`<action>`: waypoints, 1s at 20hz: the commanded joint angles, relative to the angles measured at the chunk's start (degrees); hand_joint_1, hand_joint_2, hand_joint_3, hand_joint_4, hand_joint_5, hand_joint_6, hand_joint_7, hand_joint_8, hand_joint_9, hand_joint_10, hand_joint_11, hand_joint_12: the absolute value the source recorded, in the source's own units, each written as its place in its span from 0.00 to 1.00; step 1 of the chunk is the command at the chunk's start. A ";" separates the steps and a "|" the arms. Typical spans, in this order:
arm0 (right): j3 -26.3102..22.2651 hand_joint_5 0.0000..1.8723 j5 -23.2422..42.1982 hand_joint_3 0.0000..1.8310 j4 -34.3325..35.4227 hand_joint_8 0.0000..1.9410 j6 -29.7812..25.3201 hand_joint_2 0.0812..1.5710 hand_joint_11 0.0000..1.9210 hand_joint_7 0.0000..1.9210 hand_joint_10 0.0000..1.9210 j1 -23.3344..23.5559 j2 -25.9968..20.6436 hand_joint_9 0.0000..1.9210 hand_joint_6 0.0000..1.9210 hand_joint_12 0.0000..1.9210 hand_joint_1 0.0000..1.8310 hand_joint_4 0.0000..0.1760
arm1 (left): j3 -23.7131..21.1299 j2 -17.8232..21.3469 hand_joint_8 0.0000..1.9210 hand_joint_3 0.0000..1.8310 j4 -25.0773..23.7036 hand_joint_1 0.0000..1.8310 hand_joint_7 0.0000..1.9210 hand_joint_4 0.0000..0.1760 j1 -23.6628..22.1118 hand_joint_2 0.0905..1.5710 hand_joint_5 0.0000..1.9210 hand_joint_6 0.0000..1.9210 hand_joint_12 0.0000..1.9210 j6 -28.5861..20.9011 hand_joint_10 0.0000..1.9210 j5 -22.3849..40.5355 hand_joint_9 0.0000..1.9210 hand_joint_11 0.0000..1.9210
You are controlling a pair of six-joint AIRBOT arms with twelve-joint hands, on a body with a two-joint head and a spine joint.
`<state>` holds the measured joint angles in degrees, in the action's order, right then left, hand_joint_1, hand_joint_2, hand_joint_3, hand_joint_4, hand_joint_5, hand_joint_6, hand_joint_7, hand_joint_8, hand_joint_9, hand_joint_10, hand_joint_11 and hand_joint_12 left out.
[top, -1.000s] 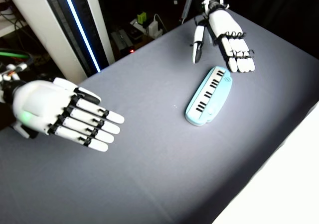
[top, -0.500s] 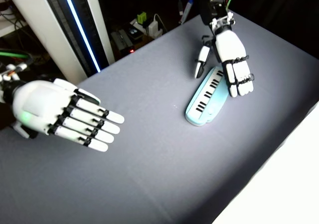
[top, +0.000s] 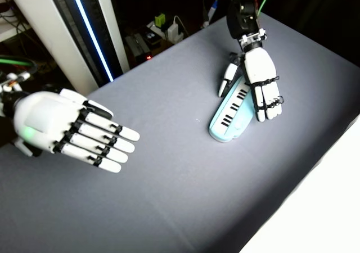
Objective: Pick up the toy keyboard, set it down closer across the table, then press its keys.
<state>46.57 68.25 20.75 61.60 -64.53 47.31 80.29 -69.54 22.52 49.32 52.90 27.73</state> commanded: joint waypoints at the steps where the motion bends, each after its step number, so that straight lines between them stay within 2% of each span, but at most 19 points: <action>1: 0.15 0.00 7.13 0.00 -0.59 0.00 -0.23 0.88 0.00 0.00 0.00 0.21 -0.14 0.00 0.00 0.00 0.20 0.00 | 0.50 -0.72 0.01 0.00 -0.95 0.61 0.06 0.25 -0.18 0.69 0.06 0.00 0.65 1.72 0.05 1.56 0.10 0.00; 2: 0.15 0.00 7.15 0.00 -0.57 0.00 -0.23 0.88 0.00 0.00 0.00 0.21 -0.14 0.00 0.00 0.00 0.20 0.00 | 0.58 -0.82 0.01 0.00 -0.95 0.62 0.08 0.20 -0.17 0.70 0.09 0.01 0.73 1.72 0.07 1.36 0.12 0.00; 3: 0.14 0.00 7.20 0.00 -0.56 0.00 -0.23 0.88 0.00 0.00 0.00 0.21 -0.14 0.00 0.00 0.00 0.20 0.00 | 0.54 -0.83 0.00 0.00 -0.95 0.63 0.13 0.03 -0.16 0.70 0.13 0.00 0.78 1.72 0.13 1.31 0.15 0.00; 5: 0.14 0.00 7.33 0.00 -0.46 0.00 -0.25 0.88 0.00 0.00 0.00 0.18 -0.14 0.00 0.00 0.00 0.21 0.00 | 0.45 -0.83 0.05 0.00 -0.97 0.70 0.27 0.00 -0.14 0.68 0.25 0.03 0.89 1.73 0.47 1.39 0.14 0.04; 6: 0.14 0.00 7.42 0.00 -0.42 0.00 -0.26 0.88 0.00 0.00 0.00 0.17 -0.14 0.00 0.00 0.00 0.21 0.00 | 0.44 -0.83 0.18 0.00 -0.98 0.73 0.26 0.00 -0.14 0.68 0.29 0.05 0.89 1.73 0.58 1.39 0.14 0.07; 7: 0.14 0.00 7.46 0.00 -0.41 0.00 -0.27 0.88 0.00 0.00 0.00 0.16 -0.14 0.00 0.00 0.00 0.21 0.00 | 0.44 -0.83 0.39 0.00 -0.98 0.76 0.20 0.00 -0.14 0.68 0.31 0.09 0.91 1.73 0.68 1.39 0.17 0.15; 8: 0.14 0.00 7.47 0.00 -0.40 0.00 -0.29 0.88 0.00 0.00 0.00 0.16 -0.14 0.00 0.00 0.00 0.21 0.00 | 0.37 -0.83 0.51 0.00 -1.03 0.77 0.17 0.00 -0.14 0.68 0.29 0.21 0.91 1.73 0.72 1.47 0.18 0.21; 9: 0.14 0.00 7.52 0.00 -0.36 0.00 -0.32 0.88 0.00 0.00 0.00 0.11 -0.14 0.00 0.00 0.00 0.19 0.00 | 0.23 -0.82 0.58 0.00 -1.05 0.78 0.15 0.00 -0.13 0.68 0.23 0.37 0.91 1.73 0.75 1.72 0.20 0.25; 10: 0.14 0.00 7.54 0.00 -0.34 0.00 -0.35 0.88 0.00 0.00 0.00 0.09 -0.14 0.00 0.00 0.00 0.19 0.00 | 0.13 -0.79 0.55 0.00 -1.07 0.79 0.15 0.00 -0.13 0.69 0.17 0.48 0.90 1.73 0.72 1.91 0.18 0.22; 11: 0.14 0.00 7.58 0.00 -0.31 0.00 -0.41 0.88 0.00 0.00 0.00 0.05 -0.14 0.00 0.00 0.00 0.19 0.00 | -0.24 -0.59 0.54 0.00 -1.20 0.79 0.15 0.00 -0.13 0.69 0.15 0.53 0.89 1.73 0.70 2.50 0.18 0.22; 12: 0.14 0.00 7.61 0.00 -0.30 0.00 -0.46 0.88 0.00 0.00 0.00 0.03 -0.14 0.00 0.00 0.00 0.18 0.00 | -0.75 -0.23 0.59 0.00 -1.44 0.86 0.14 0.00 -0.13 0.72 0.14 0.56 0.91 1.72 0.77 3.29 0.31 0.27; 13: 0.15 0.00 7.62 0.00 -0.29 0.00 -0.48 0.88 0.00 0.00 0.00 0.03 -0.14 0.00 0.00 0.00 0.18 0.00 | -1.21 0.16 0.62 0.00 -1.88 0.80 0.12 0.00 -0.15 0.71 0.13 0.58 0.92 1.71 0.77 3.91 0.21 0.25; 15: 0.22 0.00 7.62 0.00 -0.29 0.00 -0.71 0.88 0.00 0.00 0.00 0.03 -0.15 0.00 0.00 0.00 0.18 0.00 | -2.16 0.94 0.69 0.00 -3.09 0.78 0.09 0.00 -0.37 0.71 0.08 0.61 0.95 1.46 0.82 5.10 0.16 0.20; 16: 0.23 0.00 7.77 0.00 -0.29 0.00 -0.76 0.88 0.00 0.00 0.00 0.03 -0.15 0.00 0.00 0.00 0.18 0.00 | -2.90 1.55 0.73 0.00 -4.74 0.78 0.09 0.00 -0.61 0.71 0.07 0.64 0.95 0.34 0.83 6.42 0.16 0.18; 17: 0.23 0.00 7.81 0.00 -0.29 0.00 -0.76 0.88 0.00 0.00 0.00 0.03 -0.15 0.00 0.00 0.00 0.18 0.00 | -3.15 1.73 0.75 0.00 -5.29 0.86 0.08 0.00 -0.72 0.76 0.06 0.67 0.96 0.01 0.85 6.85 0.27 0.18; 18: 0.23 0.00 7.94 0.00 -0.29 0.00 -0.79 0.88 0.00 0.00 0.00 0.03 -0.16 0.00 0.00 0.00 0.18 0.00 | -4.01 2.28 0.79 0.00 -6.93 0.79 0.06 0.00 -1.02 0.72 0.04 0.69 0.99 -0.71 0.89 8.01 0.15 0.18; 19: 0.23 0.00 8.20 0.00 -0.28 0.00 -0.85 0.88 0.00 0.00 0.00 0.03 -0.18 0.00 0.00 0.00 0.18 0.00 | -4.84 2.75 0.80 0.00 -8.53 0.74 0.05 0.00 -1.40 0.71 0.04 0.71 1.00 -1.31 0.91 9.10 0.11 0.16; 20: 0.23 0.00 8.73 0.00 -0.16 0.00 -1.09 0.88 0.00 0.00 0.00 0.03 -0.32 0.00 0.00 0.00 0.19 0.00 | -5.81 3.15 0.79 0.00 -11.29 0.64 0.04 0.02 -2.03 0.73 0.03 0.71 1.00 -2.70 0.91 10.36 0.10 0.15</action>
<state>46.57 69.47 21.37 60.84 -64.58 47.31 74.28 -66.48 10.85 48.16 50.22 30.44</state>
